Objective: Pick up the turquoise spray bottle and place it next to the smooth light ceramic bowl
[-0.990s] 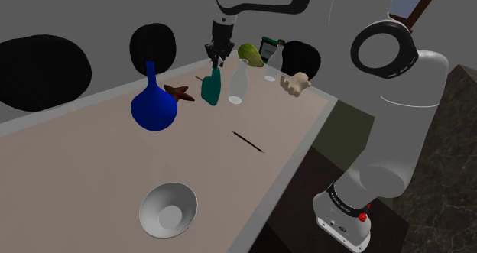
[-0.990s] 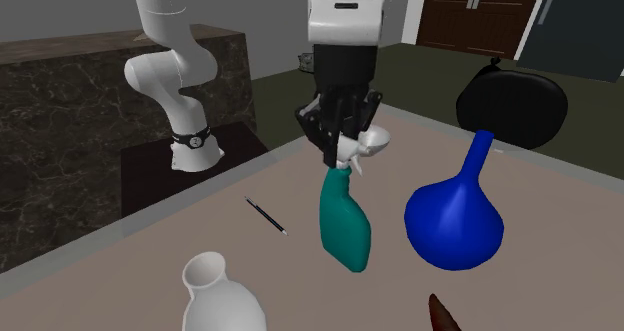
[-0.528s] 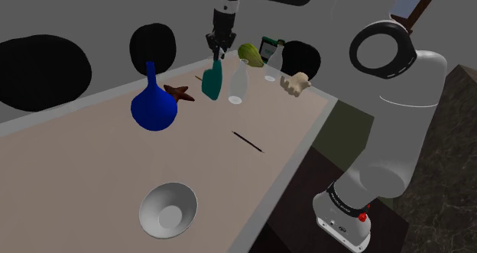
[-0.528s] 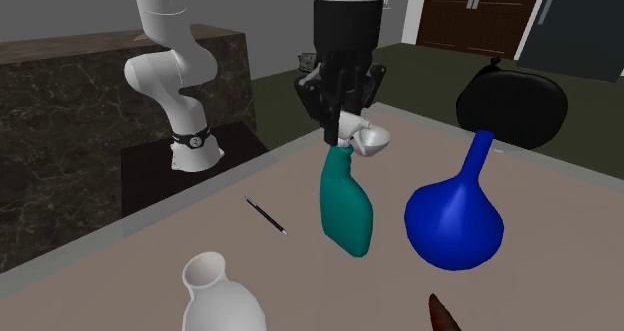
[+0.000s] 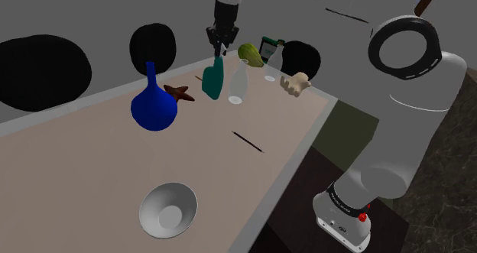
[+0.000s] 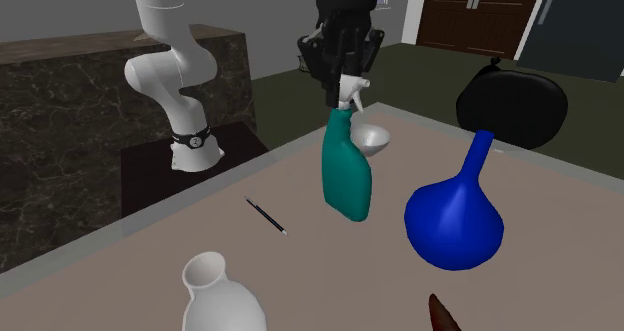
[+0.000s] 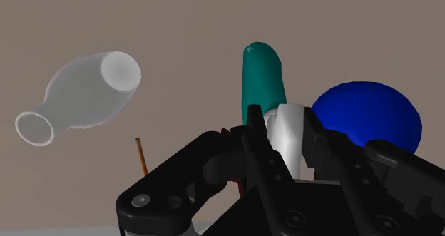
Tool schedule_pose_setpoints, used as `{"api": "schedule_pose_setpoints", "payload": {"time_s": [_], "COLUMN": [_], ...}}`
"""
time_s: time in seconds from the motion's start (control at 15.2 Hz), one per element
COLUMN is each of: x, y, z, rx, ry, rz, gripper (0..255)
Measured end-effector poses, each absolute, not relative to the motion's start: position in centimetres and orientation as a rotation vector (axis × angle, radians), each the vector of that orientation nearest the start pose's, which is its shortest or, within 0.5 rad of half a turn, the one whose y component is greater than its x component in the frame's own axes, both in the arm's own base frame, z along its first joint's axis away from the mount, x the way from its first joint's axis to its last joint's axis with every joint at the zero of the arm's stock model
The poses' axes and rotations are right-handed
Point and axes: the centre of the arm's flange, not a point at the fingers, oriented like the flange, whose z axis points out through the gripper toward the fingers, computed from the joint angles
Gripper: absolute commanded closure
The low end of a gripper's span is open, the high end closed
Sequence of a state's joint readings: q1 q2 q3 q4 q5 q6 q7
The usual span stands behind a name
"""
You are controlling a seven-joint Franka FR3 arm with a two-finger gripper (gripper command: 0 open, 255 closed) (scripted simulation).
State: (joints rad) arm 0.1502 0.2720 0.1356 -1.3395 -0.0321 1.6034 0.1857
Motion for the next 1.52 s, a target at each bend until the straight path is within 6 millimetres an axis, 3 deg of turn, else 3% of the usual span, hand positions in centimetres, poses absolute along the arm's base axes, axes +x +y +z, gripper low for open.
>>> {"api": "schedule_pose_setpoints", "payload": {"time_s": [1.52], "x": [37.4], "y": [32.0], "z": [67.9], "rx": [-3.135], "ry": [-0.152], "rz": [0.01], "gripper": [255]}}
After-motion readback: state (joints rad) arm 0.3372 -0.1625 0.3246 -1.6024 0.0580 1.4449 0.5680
